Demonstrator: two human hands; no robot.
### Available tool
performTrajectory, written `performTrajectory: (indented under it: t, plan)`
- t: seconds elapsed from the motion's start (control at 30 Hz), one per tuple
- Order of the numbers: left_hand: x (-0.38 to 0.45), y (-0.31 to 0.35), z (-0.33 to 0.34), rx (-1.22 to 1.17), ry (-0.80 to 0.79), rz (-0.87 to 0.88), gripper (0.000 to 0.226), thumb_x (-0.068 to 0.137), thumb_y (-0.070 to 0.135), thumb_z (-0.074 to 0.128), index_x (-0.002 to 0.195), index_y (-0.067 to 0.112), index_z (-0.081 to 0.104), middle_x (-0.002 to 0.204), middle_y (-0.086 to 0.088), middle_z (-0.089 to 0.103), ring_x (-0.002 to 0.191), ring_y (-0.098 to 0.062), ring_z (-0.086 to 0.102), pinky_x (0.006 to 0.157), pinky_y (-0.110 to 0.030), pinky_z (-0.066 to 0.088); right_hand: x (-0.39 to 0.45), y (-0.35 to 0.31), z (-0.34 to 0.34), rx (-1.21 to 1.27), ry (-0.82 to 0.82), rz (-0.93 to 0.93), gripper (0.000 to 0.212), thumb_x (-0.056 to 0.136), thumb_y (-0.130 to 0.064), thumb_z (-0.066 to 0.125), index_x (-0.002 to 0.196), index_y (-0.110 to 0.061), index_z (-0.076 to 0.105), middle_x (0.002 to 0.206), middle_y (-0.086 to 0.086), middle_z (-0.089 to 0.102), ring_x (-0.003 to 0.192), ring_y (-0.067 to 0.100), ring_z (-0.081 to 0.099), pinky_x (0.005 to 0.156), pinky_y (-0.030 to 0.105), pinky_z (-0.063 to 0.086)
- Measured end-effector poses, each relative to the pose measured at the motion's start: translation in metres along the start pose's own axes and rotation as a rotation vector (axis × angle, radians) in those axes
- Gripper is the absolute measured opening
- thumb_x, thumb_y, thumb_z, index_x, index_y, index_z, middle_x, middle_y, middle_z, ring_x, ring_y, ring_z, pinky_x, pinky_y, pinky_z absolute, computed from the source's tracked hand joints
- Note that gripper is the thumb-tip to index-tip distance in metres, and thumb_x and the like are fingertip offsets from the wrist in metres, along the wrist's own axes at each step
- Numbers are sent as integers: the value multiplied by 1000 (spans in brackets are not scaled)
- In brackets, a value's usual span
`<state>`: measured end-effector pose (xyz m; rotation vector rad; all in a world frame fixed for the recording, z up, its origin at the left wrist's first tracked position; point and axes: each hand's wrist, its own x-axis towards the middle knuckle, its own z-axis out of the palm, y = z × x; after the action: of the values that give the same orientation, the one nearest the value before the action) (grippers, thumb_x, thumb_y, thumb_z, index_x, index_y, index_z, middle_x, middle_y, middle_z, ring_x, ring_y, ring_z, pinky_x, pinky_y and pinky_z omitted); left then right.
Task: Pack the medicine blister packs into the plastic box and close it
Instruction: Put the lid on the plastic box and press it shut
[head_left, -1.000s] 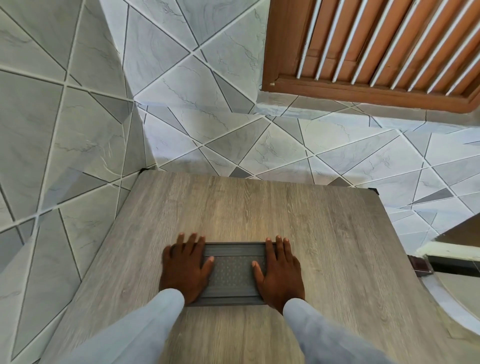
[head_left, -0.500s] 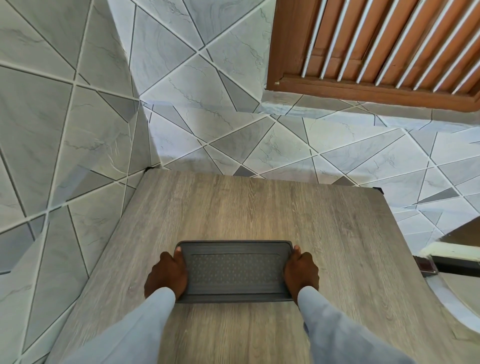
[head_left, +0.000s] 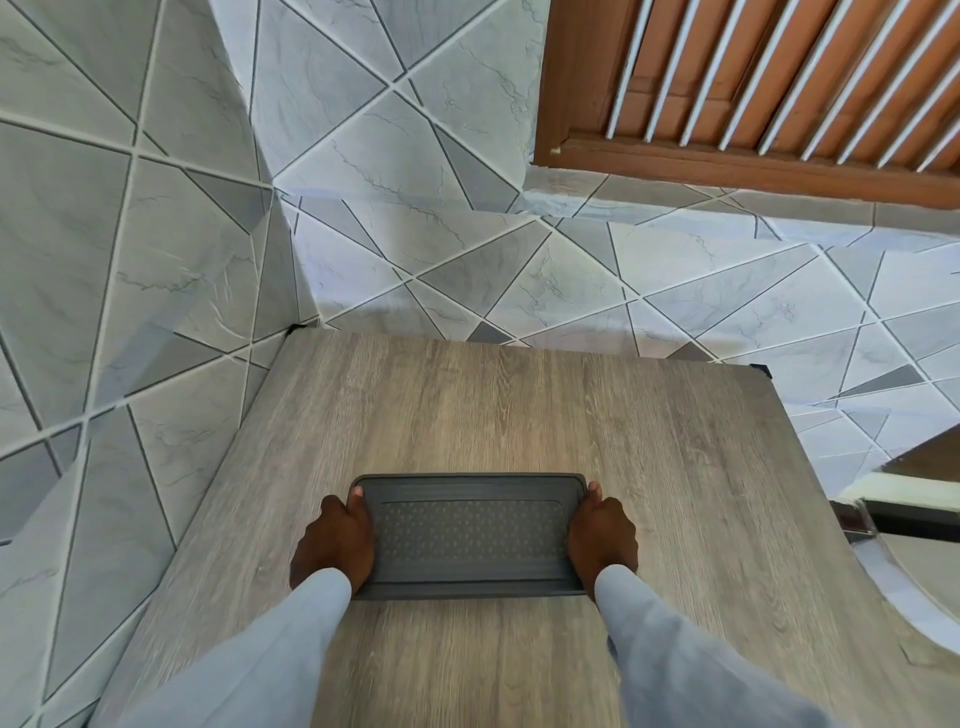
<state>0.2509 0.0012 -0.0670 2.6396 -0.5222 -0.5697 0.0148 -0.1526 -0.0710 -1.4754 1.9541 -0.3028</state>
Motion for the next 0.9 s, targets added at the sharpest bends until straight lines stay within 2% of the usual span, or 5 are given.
performTrajectory:
  t: [0.3, 0.43, 0.6, 0.73, 0.9]
  plan:
    - [-6, 2, -7, 25, 10, 19, 61, 95, 56, 15, 117, 8, 46, 112, -22, 62, 99, -40, 59, 81, -44, 43, -7, -1, -7, 40, 8, -34, 58, 98, -51, 19, 115, -7, 53, 115, 19, 62, 104, 38, 58, 90, 46, 44]
    - [-7, -1, -11, 11, 3, 50, 55, 97, 52, 20, 116, 8, 46, 112, -21, 62, 98, -39, 60, 79, -42, 43, -11, 2, -10, 48, 6, -68, 55, 98, -50, 23, 114, -7, 53, 112, 18, 63, 102, 37, 59, 85, 42, 45]
    - [-11, -9, -12, -75, 7, 57, 51, 98, 50, 24, 112, 9, 52, 108, -17, 63, 94, -34, 60, 78, -40, 43, -18, 25, -14, 111, 5, -100, 48, 96, -49, 33, 93, -9, 57, 89, 12, 64, 79, 28, 61, 75, 40, 51]
    - [-13, -4, -13, -127, 5, 59, 47, 99, 44, 27, 108, 7, 56, 106, -17, 63, 93, -34, 60, 82, -40, 46, -16, 30, -18, 146, -30, -120, 44, 97, -44, 38, 81, -8, 59, 79, 9, 63, 70, 23, 59, 65, 32, 47]
    - [-12, 20, -12, -144, -2, 115, 37, 100, 30, 33, 109, 3, 56, 109, -20, 62, 94, -34, 58, 78, -36, 40, -2, 30, -28, 186, -34, -101, 40, 98, -36, 42, 84, -4, 59, 76, 10, 61, 66, 22, 57, 61, 30, 43]
